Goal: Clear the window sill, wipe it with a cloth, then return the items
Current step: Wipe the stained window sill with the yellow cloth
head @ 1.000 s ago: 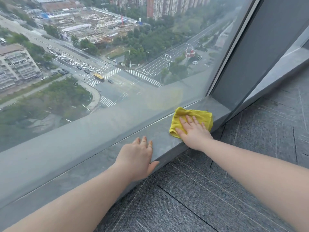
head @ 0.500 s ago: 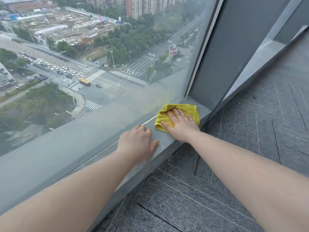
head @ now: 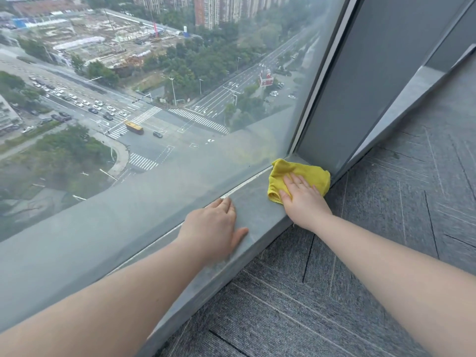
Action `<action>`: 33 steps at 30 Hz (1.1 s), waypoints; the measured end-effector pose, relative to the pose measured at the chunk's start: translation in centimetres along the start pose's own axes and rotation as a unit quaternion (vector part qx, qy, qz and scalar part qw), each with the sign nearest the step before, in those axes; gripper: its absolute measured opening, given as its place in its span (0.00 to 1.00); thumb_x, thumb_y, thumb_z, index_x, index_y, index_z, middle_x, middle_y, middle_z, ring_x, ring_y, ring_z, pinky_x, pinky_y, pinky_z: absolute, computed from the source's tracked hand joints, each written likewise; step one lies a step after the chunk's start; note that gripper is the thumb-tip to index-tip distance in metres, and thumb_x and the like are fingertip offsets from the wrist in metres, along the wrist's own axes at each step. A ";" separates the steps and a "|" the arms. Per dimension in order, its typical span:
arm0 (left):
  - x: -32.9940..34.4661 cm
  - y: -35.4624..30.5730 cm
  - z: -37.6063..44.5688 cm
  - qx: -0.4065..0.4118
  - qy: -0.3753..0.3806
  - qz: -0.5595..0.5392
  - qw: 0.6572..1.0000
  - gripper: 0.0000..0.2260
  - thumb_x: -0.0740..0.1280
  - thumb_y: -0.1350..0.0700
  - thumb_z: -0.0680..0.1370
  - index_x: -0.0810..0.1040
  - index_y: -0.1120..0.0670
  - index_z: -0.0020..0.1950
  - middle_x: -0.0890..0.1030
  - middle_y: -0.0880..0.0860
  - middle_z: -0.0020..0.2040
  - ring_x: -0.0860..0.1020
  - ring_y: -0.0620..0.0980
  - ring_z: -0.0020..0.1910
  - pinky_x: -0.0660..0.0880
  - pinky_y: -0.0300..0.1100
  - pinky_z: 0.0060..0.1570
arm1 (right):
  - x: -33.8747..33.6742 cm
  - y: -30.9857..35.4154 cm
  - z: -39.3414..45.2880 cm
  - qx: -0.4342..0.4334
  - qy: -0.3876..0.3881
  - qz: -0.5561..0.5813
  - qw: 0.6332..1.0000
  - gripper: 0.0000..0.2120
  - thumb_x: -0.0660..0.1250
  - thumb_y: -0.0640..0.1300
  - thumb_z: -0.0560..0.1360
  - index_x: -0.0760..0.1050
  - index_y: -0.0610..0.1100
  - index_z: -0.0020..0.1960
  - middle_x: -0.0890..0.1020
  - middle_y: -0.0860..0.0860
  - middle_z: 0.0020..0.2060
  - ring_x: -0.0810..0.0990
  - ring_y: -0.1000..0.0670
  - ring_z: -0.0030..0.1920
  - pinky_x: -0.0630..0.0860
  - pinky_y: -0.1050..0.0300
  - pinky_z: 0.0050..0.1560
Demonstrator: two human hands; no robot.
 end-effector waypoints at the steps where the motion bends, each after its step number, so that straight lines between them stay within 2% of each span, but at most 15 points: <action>1: 0.1 0.1 0.1 0.000 0.000 0.002 1.000 0.32 0.48 0.38 0.80 0.53 0.57 0.77 0.54 0.53 0.79 0.53 0.48 0.77 0.55 0.43 0.73 | 0.0 0.1 -0.2 -0.006 -0.003 0.001 1.000 0.27 0.46 0.54 0.82 0.49 0.47 0.78 0.49 0.50 0.78 0.47 0.49 0.78 0.46 0.47 0.77; 8: -0.3 -0.3 0.3 -0.009 0.014 0.024 1.000 0.33 0.48 0.37 0.79 0.54 0.57 0.77 0.56 0.52 0.78 0.54 0.47 0.77 0.56 0.43 0.73 | -1.3 0.3 4.8 0.001 0.012 -0.019 1.000 0.28 0.45 0.58 0.81 0.53 0.47 0.77 0.52 0.49 0.78 0.49 0.48 0.78 0.50 0.45 0.76; 13: -0.5 -0.2 0.7 -0.003 0.027 0.032 0.999 0.32 0.48 0.38 0.80 0.55 0.57 0.77 0.56 0.53 0.78 0.55 0.48 0.77 0.58 0.44 0.73 | -1.6 -1.9 5.8 0.015 -0.007 -0.005 1.000 0.22 0.47 0.52 0.82 0.60 0.46 0.74 0.61 0.49 0.76 0.58 0.47 0.75 0.60 0.47 0.72; 16: -0.6 -0.2 0.8 -0.002 0.039 0.028 0.999 0.31 0.49 0.38 0.80 0.55 0.57 0.77 0.56 0.52 0.78 0.55 0.47 0.77 0.59 0.44 0.73 | -1.9 -3.7 5.2 0.025 -0.026 0.028 0.999 0.16 0.50 0.45 0.80 0.69 0.45 0.65 0.72 0.49 0.67 0.70 0.46 0.67 0.71 0.47 0.63; 18: -0.8 -0.3 0.7 -0.010 0.050 0.027 0.998 0.30 0.49 0.40 0.81 0.55 0.56 0.77 0.56 0.51 0.78 0.56 0.47 0.77 0.60 0.44 0.71 | -2.1 -4.5 4.3 0.020 -0.071 0.028 0.997 0.15 0.53 0.42 0.79 0.71 0.43 0.62 0.75 0.49 0.60 0.75 0.47 0.59 0.72 0.59 0.51; 19: -1.0 -0.4 0.6 -0.014 0.051 0.025 0.998 0.28 0.50 0.41 0.81 0.57 0.56 0.76 0.58 0.51 0.77 0.58 0.48 0.76 0.62 0.44 0.70 | -2.2 -5.1 3.9 0.027 -0.069 0.043 0.996 0.14 0.54 0.40 0.79 0.72 0.42 0.61 0.75 0.48 0.54 0.75 0.51 0.52 0.68 0.63 0.42; 21: -1.5 -0.6 0.3 -0.020 0.052 0.027 0.998 0.23 0.51 0.44 0.81 0.63 0.54 0.73 0.65 0.51 0.73 0.66 0.50 0.72 0.69 0.46 0.64 | -1.8 -6.8 3.1 -0.032 0.001 0.167 0.985 0.13 0.54 0.35 0.78 0.74 0.39 0.58 0.73 0.46 0.42 0.71 0.57 0.38 0.67 0.62 0.38; 22: -1.9 -0.7 0.1 -0.022 0.054 0.033 0.998 0.20 0.51 0.46 0.81 0.66 0.54 0.70 0.69 0.51 0.70 0.69 0.52 0.69 0.72 0.47 0.60 | -0.7 -8.2 3.4 -0.056 0.038 0.264 0.962 0.13 0.55 0.34 0.77 0.74 0.37 0.57 0.74 0.46 0.39 0.71 0.57 0.34 0.67 0.64 0.30; 23: -2.4 -0.9 -0.2 -0.025 0.058 0.040 0.997 0.18 0.51 0.47 0.82 0.68 0.54 0.66 0.71 0.51 0.66 0.72 0.53 0.65 0.73 0.48 0.56 | -0.5 -9.1 3.1 -0.081 0.103 0.366 0.921 0.13 0.57 0.36 0.76 0.74 0.36 0.58 0.75 0.46 0.37 0.74 0.53 0.36 0.69 0.67 0.33; 24: -3.0 -0.9 -0.4 -0.029 0.063 0.046 0.997 0.16 0.52 0.48 0.81 0.70 0.54 0.62 0.73 0.51 0.62 0.74 0.54 0.62 0.74 0.48 0.52 | -1.0 -8.9 2.6 -0.088 0.106 0.315 0.939 0.15 0.57 0.37 0.76 0.74 0.36 0.60 0.75 0.46 0.38 0.74 0.48 0.40 0.71 0.64 0.37; 25: -3.7 -1.0 -0.7 -0.033 0.064 0.050 0.996 0.14 0.52 0.49 0.81 0.71 0.54 0.58 0.75 0.51 0.58 0.76 0.54 0.59 0.74 0.48 0.48 | -1.9 -8.7 1.1 -0.008 0.129 0.237 0.963 0.13 0.55 0.37 0.77 0.73 0.37 0.59 0.74 0.47 0.39 0.73 0.47 0.43 0.70 0.62 0.39; 26: -4.4 -1.0 -0.9 -0.036 0.062 0.052 0.996 0.12 0.52 0.49 0.81 0.72 0.53 0.54 0.76 0.51 0.55 0.77 0.54 0.56 0.74 0.47 0.46 | -2.8 -8.6 -0.1 0.110 0.119 0.200 0.966 0.10 0.54 0.37 0.79 0.73 0.39 0.55 0.73 0.46 0.40 0.72 0.45 0.44 0.69 0.58 0.40; 27: -5.3 -1.0 -1.1 -0.041 0.059 0.052 0.996 0.10 0.53 0.50 0.81 0.72 0.53 0.50 0.77 0.51 0.53 0.77 0.55 0.54 0.73 0.46 0.44 | -4.6 -8.7 -1.3 0.153 0.029 0.101 0.983 0.09 0.54 0.38 0.79 0.72 0.40 0.51 0.74 0.44 0.43 0.73 0.44 0.45 0.68 0.56 0.42; 30: -8.5 -0.7 -2.4 -0.070 0.052 0.046 0.995 0.07 0.54 0.53 0.80 0.68 0.51 0.44 0.74 0.50 0.45 0.76 0.55 0.48 0.68 0.44 0.39 | -7.9 -7.5 -4.2 0.149 -0.066 0.153 0.975 0.13 0.51 0.43 0.82 0.72 0.38 0.50 0.78 0.40 0.50 0.76 0.39 0.51 0.67 0.52 0.43; 33: -12.0 -0.4 -4.4 -0.104 0.044 0.033 0.993 0.06 0.56 0.54 0.79 0.68 0.51 0.43 0.75 0.52 0.44 0.76 0.55 0.48 0.65 0.42 0.39 | -11.1 -6.0 -6.3 0.128 -0.065 0.240 0.960 0.16 0.52 0.45 0.82 0.73 0.35 0.55 0.78 0.39 0.51 0.76 0.39 0.53 0.70 0.50 0.47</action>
Point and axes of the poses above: each hand's wrist, its own z-axis towards the middle knuckle, its own x-axis out of the palm, y = z × x, the point moved 3 cm from there along z, towards the middle knuckle
